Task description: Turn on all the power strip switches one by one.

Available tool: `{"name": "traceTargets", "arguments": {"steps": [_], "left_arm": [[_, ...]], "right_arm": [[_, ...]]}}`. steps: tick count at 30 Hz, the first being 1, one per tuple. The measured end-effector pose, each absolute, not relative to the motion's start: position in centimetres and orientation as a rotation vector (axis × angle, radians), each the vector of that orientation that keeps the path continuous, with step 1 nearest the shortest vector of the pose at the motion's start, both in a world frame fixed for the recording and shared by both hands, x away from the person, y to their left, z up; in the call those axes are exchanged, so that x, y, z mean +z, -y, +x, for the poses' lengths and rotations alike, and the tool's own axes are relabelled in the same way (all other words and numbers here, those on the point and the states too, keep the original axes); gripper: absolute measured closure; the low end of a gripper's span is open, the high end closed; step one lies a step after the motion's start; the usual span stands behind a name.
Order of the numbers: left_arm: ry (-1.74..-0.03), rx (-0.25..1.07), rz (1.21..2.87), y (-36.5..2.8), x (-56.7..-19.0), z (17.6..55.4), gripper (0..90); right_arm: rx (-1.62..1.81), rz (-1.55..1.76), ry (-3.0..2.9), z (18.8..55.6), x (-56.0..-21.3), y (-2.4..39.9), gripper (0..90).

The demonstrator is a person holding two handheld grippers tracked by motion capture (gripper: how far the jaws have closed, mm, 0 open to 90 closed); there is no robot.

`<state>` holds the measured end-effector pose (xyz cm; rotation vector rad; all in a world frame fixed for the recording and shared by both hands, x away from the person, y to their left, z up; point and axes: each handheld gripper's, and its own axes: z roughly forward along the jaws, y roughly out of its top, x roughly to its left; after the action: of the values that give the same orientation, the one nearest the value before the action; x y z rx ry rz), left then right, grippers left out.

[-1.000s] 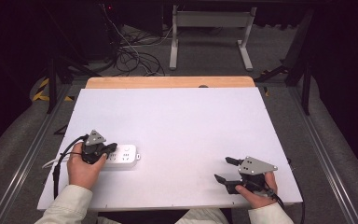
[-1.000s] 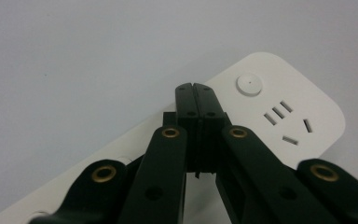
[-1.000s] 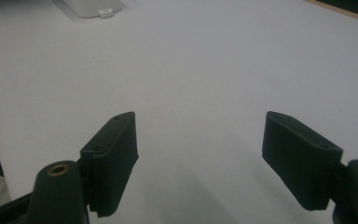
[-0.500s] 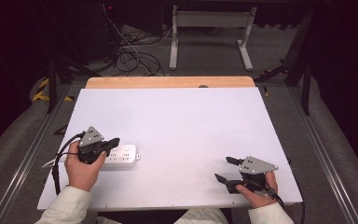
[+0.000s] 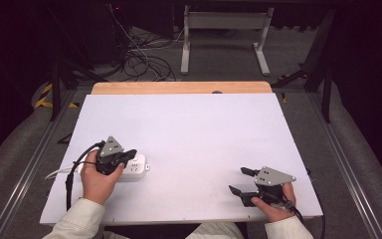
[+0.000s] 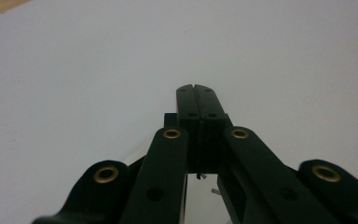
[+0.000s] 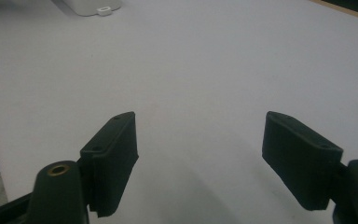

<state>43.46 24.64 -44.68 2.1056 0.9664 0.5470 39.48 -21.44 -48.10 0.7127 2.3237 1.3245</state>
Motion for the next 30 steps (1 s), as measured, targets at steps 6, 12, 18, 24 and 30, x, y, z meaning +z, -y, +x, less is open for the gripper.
{"name": "traceTargets", "arguments": {"steps": [6, 12, 18, 24, 30], "left_arm": [[-0.991, 0.524, 2.125, -24.4, -45.4, 44.0, 90.0], [-1.01, 0.529, 2.143, -24.5, -45.9, 44.3, 90.0], [-1.02, 0.514, 2.155, -24.3, -46.1, 44.3, 90.0], [-1.013, 0.529, 2.155, -24.4, -46.2, 44.3, 90.0], [-1.011, 0.533, 2.165, -24.1, -46.2, 44.2, 90.0]], "right_arm": [[1.326, 0.711, -2.324, 39.5, -48.1, 21.5, 26.9], [1.326, 0.709, -2.324, 39.5, -48.1, 21.5, 26.9], [1.326, 0.709, -2.324, 39.5, -48.1, 21.5, 26.9], [1.327, 0.707, -2.324, 39.5, -48.1, 21.5, 26.9], [1.326, 0.707, -2.323, 39.4, -48.0, 21.5, 26.9]]}}
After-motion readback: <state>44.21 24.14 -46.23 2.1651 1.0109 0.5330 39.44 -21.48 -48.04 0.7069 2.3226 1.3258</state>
